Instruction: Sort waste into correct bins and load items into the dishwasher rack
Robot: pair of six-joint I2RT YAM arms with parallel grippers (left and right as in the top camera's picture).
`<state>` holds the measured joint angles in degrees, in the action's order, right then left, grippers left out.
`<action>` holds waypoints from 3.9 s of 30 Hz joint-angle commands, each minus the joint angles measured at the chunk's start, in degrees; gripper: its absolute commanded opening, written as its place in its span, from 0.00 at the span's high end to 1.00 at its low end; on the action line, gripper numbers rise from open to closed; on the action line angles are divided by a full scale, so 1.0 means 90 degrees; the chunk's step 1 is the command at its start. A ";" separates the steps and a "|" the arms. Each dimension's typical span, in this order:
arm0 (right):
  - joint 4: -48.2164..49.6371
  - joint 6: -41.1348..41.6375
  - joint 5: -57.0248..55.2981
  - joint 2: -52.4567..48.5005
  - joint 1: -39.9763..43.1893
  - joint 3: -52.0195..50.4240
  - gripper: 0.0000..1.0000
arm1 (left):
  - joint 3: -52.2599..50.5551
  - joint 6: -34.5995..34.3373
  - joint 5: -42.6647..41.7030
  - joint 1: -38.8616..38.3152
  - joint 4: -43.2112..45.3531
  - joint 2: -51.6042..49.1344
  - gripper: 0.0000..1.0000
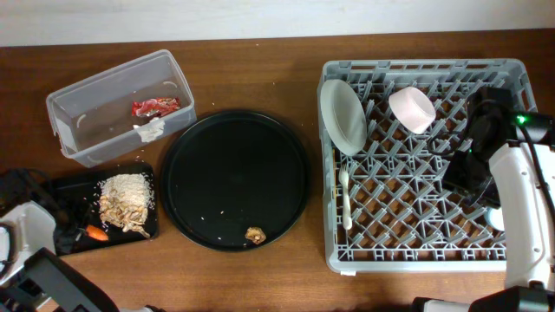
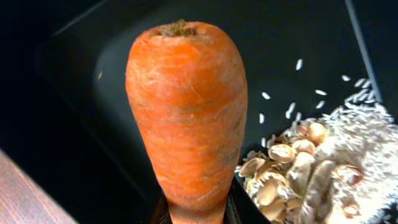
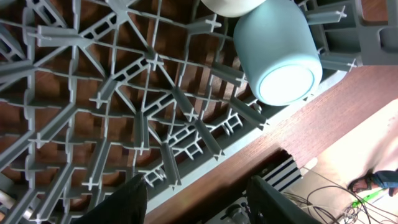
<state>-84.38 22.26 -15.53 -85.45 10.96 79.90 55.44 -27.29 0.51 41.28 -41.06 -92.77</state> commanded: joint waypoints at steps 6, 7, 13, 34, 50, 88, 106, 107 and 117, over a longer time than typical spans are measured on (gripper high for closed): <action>-0.0007 0.0007 -0.0010 0.0027 0.0041 -0.0015 0.45 | -0.0204 -0.0056 0.0090 0.0015 0.0180 0.0083 0.64; -0.0007 0.0007 -0.0010 0.0027 0.0041 -0.0015 0.45 | -0.0204 -0.0056 0.0087 0.0015 0.0177 0.0083 0.60; -0.0022 0.0007 -0.0010 0.0027 0.0041 -0.0015 0.45 | 0.0017 0.0228 -0.0801 -0.0236 0.0151 0.0206 0.38; 0.0022 0.0007 0.0015 0.0027 0.0041 -0.0015 0.45 | 0.0325 0.1421 -0.1795 -0.7871 -0.1161 -0.1345 0.43; 0.0019 -0.0092 0.0109 0.0027 0.0041 -0.0015 0.45 | 0.0838 0.0814 -0.1916 -0.7830 -0.2516 -0.1360 0.33; 0.0044 -0.0109 0.0109 0.0027 0.0041 -0.0015 0.45 | 0.1447 0.0797 0.0763 -0.0855 -0.1647 -0.0321 0.85; 0.1098 -0.2426 0.3541 0.0027 -0.0182 -0.0015 0.15 | 0.1860 0.1962 -0.1044 -0.3162 -0.1715 0.0668 0.35; 0.1328 -0.2453 0.3468 0.0027 -0.0342 -0.0012 0.12 | 0.1875 0.2331 -0.1083 -0.3655 -0.1715 0.0639 0.32; 0.1933 -0.2016 0.2480 0.1418 -0.0670 -0.0340 0.00 | 0.1574 0.2705 -0.0267 -0.4568 -0.2895 0.2365 0.21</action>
<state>-68.64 3.31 8.71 -79.77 4.69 79.05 74.63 -3.99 -4.56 0.05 -70.37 -81.43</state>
